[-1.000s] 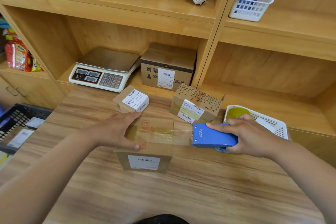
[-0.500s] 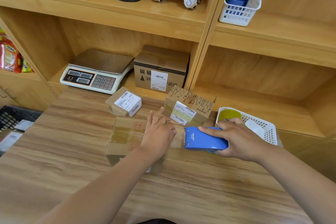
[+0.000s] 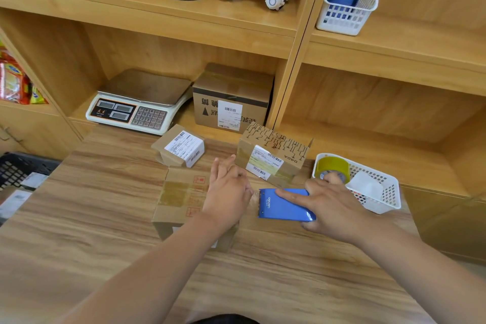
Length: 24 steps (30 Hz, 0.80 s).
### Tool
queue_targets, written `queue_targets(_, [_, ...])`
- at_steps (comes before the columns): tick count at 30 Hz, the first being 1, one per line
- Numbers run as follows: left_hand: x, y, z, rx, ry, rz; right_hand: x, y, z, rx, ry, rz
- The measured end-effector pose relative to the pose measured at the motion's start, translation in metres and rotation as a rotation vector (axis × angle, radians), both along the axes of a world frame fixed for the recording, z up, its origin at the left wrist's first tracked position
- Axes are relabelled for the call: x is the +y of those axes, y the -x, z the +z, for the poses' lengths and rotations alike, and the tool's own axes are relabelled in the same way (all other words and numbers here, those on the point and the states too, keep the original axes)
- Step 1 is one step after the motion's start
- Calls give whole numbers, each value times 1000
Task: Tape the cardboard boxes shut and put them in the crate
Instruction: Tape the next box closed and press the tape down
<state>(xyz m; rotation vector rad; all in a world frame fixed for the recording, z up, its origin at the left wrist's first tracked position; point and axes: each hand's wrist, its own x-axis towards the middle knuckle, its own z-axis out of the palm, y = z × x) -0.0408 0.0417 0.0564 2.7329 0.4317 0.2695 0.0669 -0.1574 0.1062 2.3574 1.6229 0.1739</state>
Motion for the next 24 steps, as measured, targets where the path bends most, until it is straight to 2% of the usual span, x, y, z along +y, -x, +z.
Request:
queue_targets(6, [6,5,-8,-77,-79,-44,15,23,1,-27,76,-77])
queue_targets(14, [0,1,-11,8,-226,-80,34,37,14,23,103,-138])
queue_targets(24, [3,-2,-20,-33,-296,-90,46,38,19,82,93,-200])
